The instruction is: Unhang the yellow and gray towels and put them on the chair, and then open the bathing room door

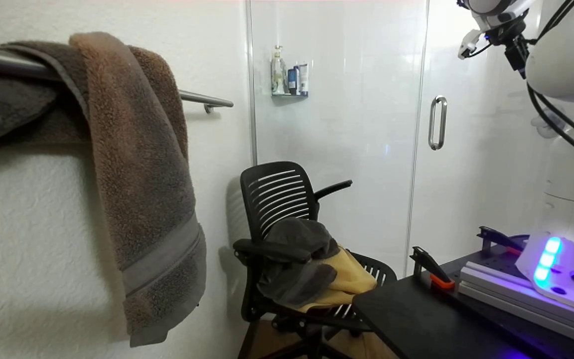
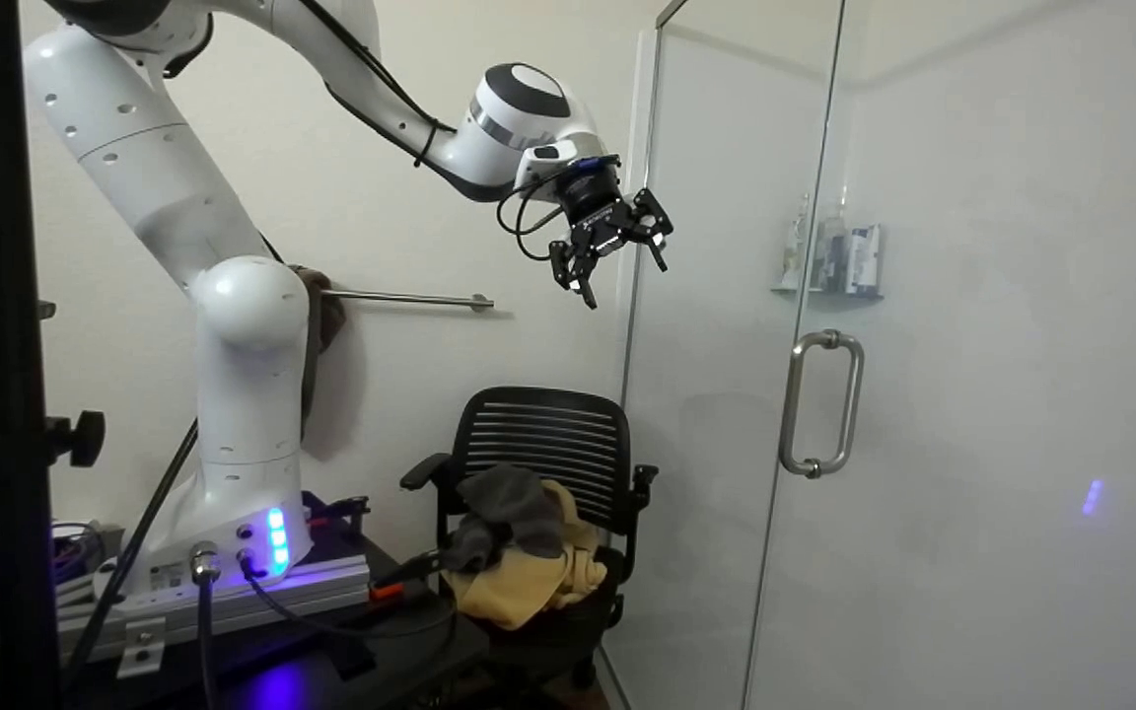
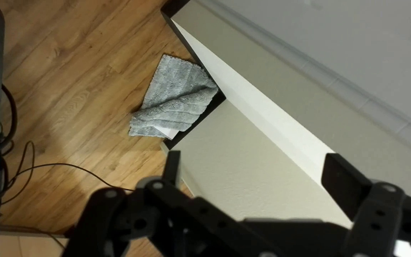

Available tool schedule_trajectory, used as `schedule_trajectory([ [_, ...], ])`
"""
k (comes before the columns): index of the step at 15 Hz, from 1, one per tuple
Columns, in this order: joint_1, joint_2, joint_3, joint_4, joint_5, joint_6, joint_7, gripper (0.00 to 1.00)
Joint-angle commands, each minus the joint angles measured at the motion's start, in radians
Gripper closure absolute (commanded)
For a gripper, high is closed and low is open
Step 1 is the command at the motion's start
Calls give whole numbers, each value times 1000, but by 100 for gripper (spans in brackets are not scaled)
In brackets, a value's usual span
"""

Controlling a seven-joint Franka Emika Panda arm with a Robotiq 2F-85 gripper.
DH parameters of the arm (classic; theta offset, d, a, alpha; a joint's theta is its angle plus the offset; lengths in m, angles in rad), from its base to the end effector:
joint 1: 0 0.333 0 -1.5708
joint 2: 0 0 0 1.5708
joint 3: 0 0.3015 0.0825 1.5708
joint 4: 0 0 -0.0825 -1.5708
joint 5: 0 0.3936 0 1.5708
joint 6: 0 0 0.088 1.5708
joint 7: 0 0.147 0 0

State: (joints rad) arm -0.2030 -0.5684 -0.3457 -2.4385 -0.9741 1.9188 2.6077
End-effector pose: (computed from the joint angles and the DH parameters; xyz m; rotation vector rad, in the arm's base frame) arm 0.3146 -0.3028 0.4667 0.4867 -2.6264 0.9270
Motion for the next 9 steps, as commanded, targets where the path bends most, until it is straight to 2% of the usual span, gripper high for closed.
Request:
schedule_trajectory([
  [1, -79, 9, 43, 0, 26, 29, -12, 0],
  [4, -114, 6, 56, 0, 29, 36, -10, 0],
  [5, -185, -26, 118, -14, 1, 70, -2, 0],
  [9, -295, 48, 98, 60, 189, 255, 0, 0],
])
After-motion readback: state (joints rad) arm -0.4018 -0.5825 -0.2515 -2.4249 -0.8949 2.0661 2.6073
